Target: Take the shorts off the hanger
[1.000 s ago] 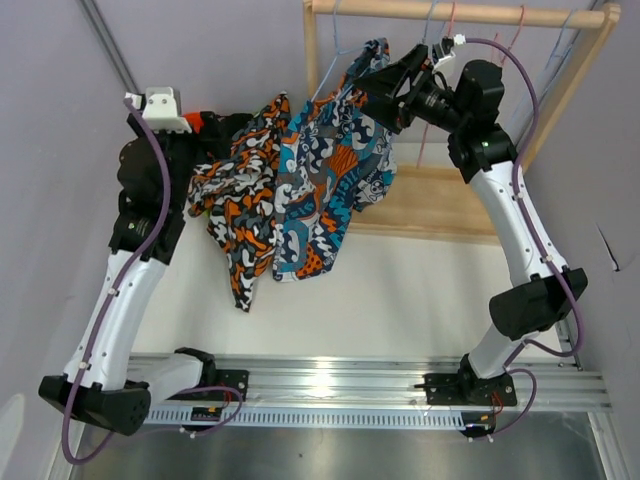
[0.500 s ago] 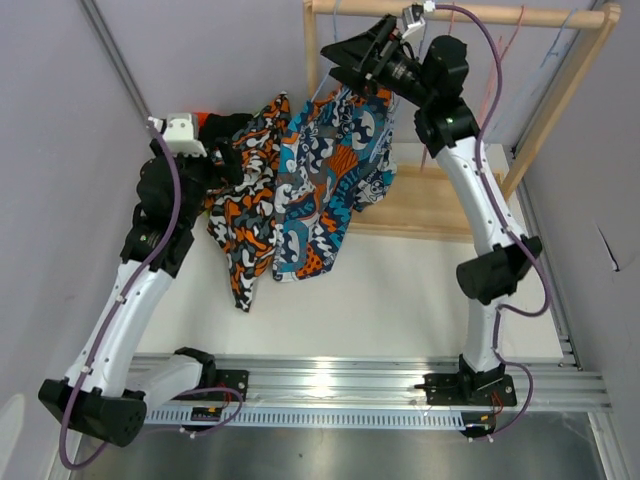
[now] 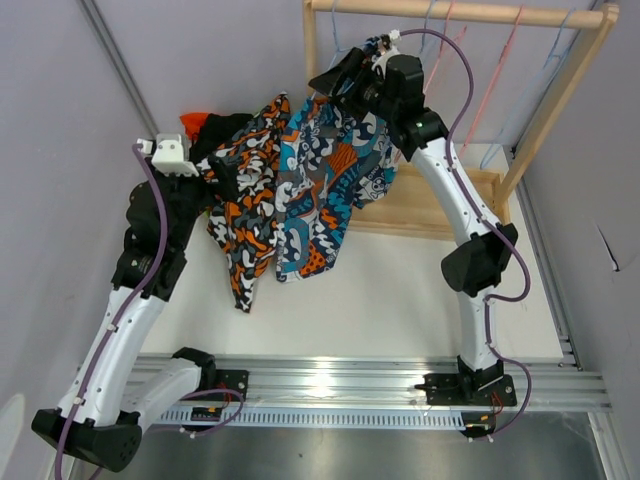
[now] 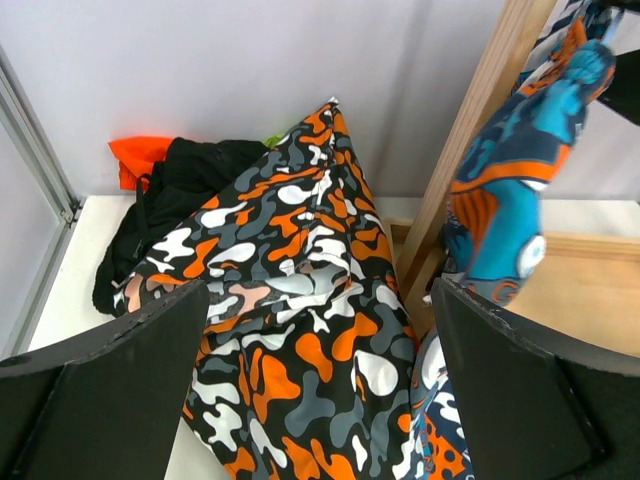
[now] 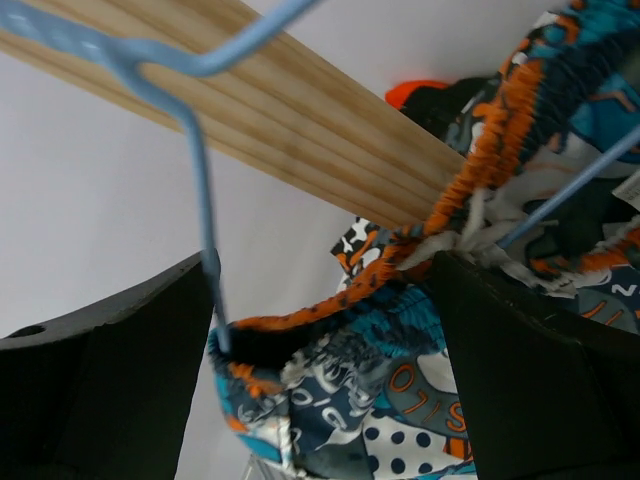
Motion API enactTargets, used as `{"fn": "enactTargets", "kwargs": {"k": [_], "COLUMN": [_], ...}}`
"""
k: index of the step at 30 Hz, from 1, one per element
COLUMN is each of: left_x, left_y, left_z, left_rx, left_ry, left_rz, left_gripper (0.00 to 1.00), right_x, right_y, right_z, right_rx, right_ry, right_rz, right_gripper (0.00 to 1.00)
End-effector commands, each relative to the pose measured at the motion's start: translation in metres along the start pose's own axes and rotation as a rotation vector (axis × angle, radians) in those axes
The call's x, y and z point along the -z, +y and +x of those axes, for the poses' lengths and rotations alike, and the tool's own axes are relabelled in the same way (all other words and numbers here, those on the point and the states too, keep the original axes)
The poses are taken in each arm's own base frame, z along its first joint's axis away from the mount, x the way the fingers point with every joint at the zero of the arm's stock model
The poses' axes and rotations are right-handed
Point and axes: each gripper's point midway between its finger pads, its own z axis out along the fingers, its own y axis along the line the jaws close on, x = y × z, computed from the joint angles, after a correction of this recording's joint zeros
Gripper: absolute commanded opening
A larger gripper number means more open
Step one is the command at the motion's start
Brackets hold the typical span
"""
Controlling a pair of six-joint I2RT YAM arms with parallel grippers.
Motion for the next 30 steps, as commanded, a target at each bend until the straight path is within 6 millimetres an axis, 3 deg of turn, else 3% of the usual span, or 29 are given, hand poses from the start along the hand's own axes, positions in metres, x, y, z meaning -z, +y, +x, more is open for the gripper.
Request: {"fn": "enactTargets", "kwargs": {"k": [1,8,13,23,30], "left_x": [0.002,0.001,0.002,0.0,0.0], "left_y": [-0.008,-0.007,-0.008,-0.009,-0.01], "left_z": [-0.004,0.009,0.014,0.02,0.023], "left_rx": [0.028,0.026,0.021,0.027,0.035], "left_ry": [-0.018,0.007,0.012,0.021,0.024], "left_rz": [0.035,0.036,0.042,0.05,0.056], "left_gripper": [1.0,0.99,0.99,0.99,0.99], "right_x": [0.01,-0.002,0.023,0.046,0.028], "right_y": [0.027,0.04,0.06,0.071,0.071], "right_z": [-0.018,-0.014,-0.03,-0.04,-0.033], "right_rx": [0.057,0.047,0.073,0.102,0.084], "right_ry": [-0.078,-0.093,-0.14,-0.175,-0.164], "right_rz": [-0.034,-0.063,-0.049,-0.002,-0.066], "right_gripper": [0.93,0.9,0.9,0.87,0.85]}}
